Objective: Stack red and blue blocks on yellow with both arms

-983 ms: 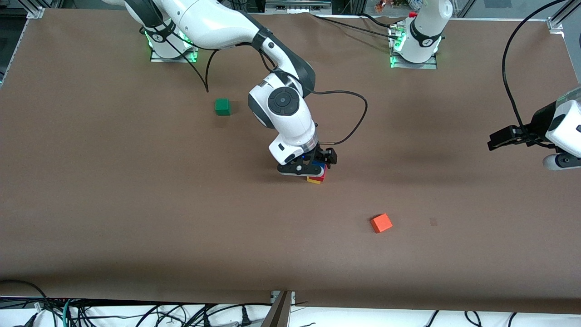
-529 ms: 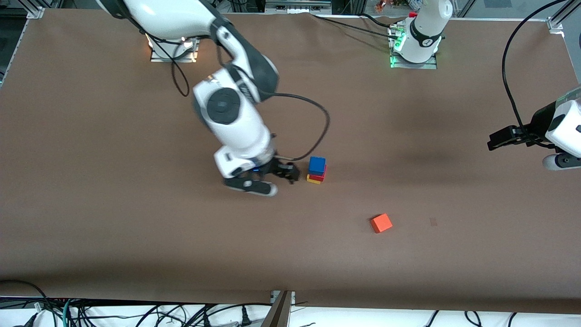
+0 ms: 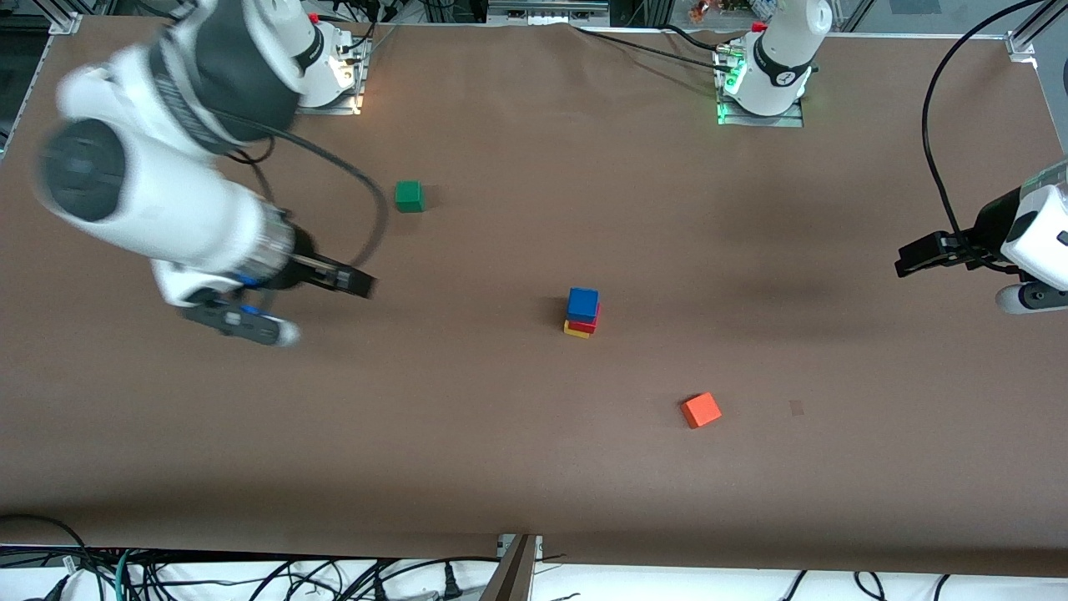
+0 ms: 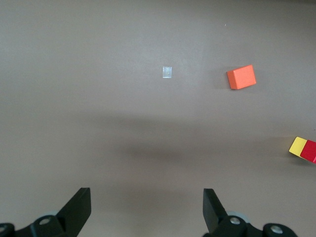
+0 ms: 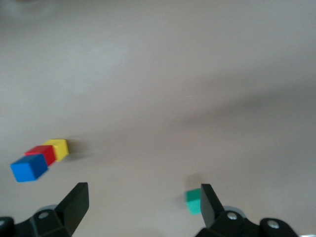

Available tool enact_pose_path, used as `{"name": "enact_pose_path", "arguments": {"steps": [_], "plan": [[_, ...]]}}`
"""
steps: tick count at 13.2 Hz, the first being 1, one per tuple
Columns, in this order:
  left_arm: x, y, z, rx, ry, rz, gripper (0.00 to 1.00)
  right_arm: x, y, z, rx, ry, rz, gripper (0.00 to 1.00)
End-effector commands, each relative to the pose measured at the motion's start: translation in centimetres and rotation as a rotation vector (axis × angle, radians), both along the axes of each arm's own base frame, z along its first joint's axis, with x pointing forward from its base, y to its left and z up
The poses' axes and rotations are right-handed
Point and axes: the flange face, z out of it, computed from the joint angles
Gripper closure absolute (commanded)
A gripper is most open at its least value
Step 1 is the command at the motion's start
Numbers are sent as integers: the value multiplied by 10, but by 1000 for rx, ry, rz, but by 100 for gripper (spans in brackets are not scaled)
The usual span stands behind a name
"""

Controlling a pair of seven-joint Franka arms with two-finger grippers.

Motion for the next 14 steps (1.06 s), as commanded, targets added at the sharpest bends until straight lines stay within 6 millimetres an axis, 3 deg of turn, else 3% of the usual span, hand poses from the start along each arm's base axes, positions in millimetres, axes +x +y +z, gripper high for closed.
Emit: {"name": "enact_pose_path", "arguments": {"steps": [1, 3, 6, 10, 14], "plan": [[4, -2, 6, 9, -6, -16, 0, -34, -60, 19, 10, 0, 83, 0], [4, 1, 6, 9, -6, -13, 0, -49, -101, 20, 9, -7, 118, 0], [4, 0, 6, 9, -6, -13, 0, -85, -126, 13, -64, -28, 141, 0], [4, 0, 6, 8, -6, -14, 0, -84, -134, 21, -82, -60, 275, 0], [4, 1, 6, 9, -6, -13, 0, -79, -133, 15, -93, -57, 281, 0]]}}
